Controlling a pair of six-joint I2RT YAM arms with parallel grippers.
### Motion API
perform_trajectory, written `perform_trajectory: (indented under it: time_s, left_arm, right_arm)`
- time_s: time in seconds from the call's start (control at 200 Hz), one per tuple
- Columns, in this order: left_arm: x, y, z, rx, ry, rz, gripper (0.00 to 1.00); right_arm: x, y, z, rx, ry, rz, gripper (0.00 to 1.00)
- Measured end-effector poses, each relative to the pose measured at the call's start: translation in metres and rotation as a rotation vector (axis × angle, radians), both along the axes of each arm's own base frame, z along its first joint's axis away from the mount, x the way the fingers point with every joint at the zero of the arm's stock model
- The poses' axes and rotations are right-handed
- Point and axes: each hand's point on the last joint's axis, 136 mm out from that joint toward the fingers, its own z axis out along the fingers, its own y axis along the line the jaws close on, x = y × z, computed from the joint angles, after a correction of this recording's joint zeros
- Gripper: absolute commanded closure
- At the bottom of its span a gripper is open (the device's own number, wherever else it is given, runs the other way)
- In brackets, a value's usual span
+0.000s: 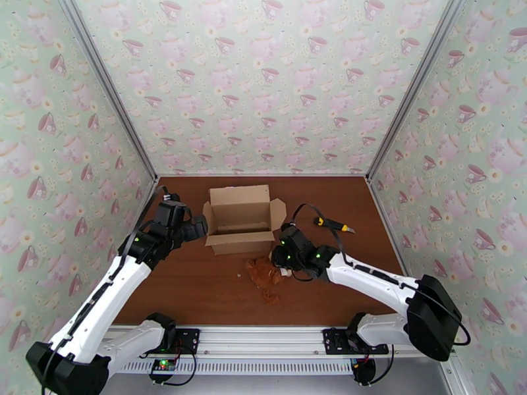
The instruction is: Unpack the express box
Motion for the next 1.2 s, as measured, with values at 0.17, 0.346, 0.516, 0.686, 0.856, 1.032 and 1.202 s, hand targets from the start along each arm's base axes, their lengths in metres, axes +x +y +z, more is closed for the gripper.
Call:
perform_trajectory:
  time_s: [0.17,0.346,0.516,0.686,0.856,1.032,1.202]
  left_arm:
    - [0.001,0.001,-0.001,0.007,0.002,0.002,0.00]
    - [0.001,0.002,0.000,0.019,0.000,0.003,0.00]
    - [0.001,0.003,0.000,0.025,0.000,-0.001,0.00]
    - [0.001,0.003,0.000,0.027,-0.001,0.001,0.00]
    - [0.001,0.004,0.000,0.033,-0.002,0.002,0.00]
    - [-0.001,0.007,-0.001,0.051,0.006,0.004,0.00]
    - [0.000,0.020,0.002,0.089,-0.001,0.029,0.00]
  right_arm:
    - [0.003,0.000,-0.004,-0.004,0.004,-0.014,0.53]
    - [0.002,-0.006,0.005,-0.010,-0.015,-0.019,0.36]
    - [0.006,-0.022,0.034,-0.001,-0.070,-0.049,0.21]
    - [0.010,-0.040,0.062,0.016,-0.127,-0.081,0.03]
    - [0.016,-0.076,0.072,-0.020,-0.148,-0.152,0.00]
    - [0.024,-0.117,0.083,-0.059,-0.173,-0.235,0.00]
    - [0.039,-0.148,0.107,-0.125,-0.275,-0.289,0.00]
